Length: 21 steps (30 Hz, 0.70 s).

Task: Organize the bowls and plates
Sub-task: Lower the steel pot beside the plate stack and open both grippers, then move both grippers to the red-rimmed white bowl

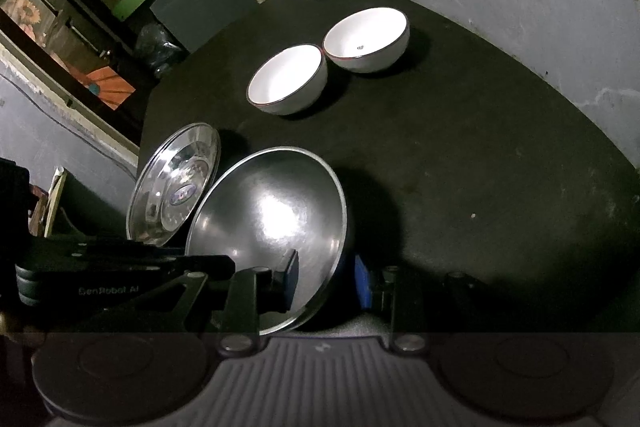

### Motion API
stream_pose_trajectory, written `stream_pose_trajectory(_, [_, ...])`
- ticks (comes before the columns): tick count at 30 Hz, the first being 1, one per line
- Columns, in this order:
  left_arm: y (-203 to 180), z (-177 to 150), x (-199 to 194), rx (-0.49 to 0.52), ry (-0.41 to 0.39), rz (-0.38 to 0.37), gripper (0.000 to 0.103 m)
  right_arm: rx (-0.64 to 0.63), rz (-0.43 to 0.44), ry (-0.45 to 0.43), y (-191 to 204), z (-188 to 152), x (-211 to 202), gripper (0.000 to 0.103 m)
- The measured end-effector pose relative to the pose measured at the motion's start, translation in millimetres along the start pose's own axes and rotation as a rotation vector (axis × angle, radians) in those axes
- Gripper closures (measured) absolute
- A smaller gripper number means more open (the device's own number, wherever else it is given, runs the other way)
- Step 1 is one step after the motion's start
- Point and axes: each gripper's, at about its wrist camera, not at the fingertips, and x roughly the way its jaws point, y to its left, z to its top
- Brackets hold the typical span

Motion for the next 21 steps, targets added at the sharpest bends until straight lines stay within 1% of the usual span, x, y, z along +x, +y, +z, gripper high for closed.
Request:
stream_pose_trajectory(4, [-1, 1, -1, 0.006, -0.003, 0.018, 0.076, 0.011, -0.004, -0.012, -2, 0, -2, 0.063])
stream_pose_trajectory(8, [2, 1, -9, 0.004, -0.02, 0.02, 0.065, 0.021, -0.009, -0.025, -4, 1, -4, 0.063])
stream_pose_trajectory(12, [4, 2, -21, 0.021, -0.041, 0.03, 0.059, 0.021, -0.01, -0.042, -5, 4, -5, 0.061])
stream_pose_trajectory(14, [4, 5, -27, 0.026, -0.066, 0.038, 0.052, 0.021, -0.012, -0.05, -6, 6, -6, 0.06])
stream_pose_trajectory(15, [5, 7, -32, 0.023, -0.091, 0.044, 0.05, 0.022, -0.012, -0.054, -6, 7, -6, 0.058])
stream_pose_trajectory(16, [6, 9, -36, 0.018, -0.115, 0.05, 0.04, 0.021, -0.012, -0.058, -6, 8, -6, 0.057])
stream_pose_trajectory(17, [7, 11, -39, 0.011, -0.145, 0.063, 0.028, 0.02, -0.013, -0.062, -6, 10, -6, 0.053])
stream_pose_trajectory(18, [8, 14, -42, 0.006, -0.176, 0.078, 0.024, 0.018, -0.015, -0.065, -5, 12, -6, 0.049])
stream_pose_trajectory(19, [8, 18, -44, 0.002, -0.199, 0.09, 0.019, 0.016, -0.017, -0.069, -4, 14, -5, 0.047])
stream_pose_trajectory(21, [11, 26, -45, -0.004, -0.23, 0.108, 0.015, 0.013, -0.017, -0.077, -4, 18, -5, 0.041])
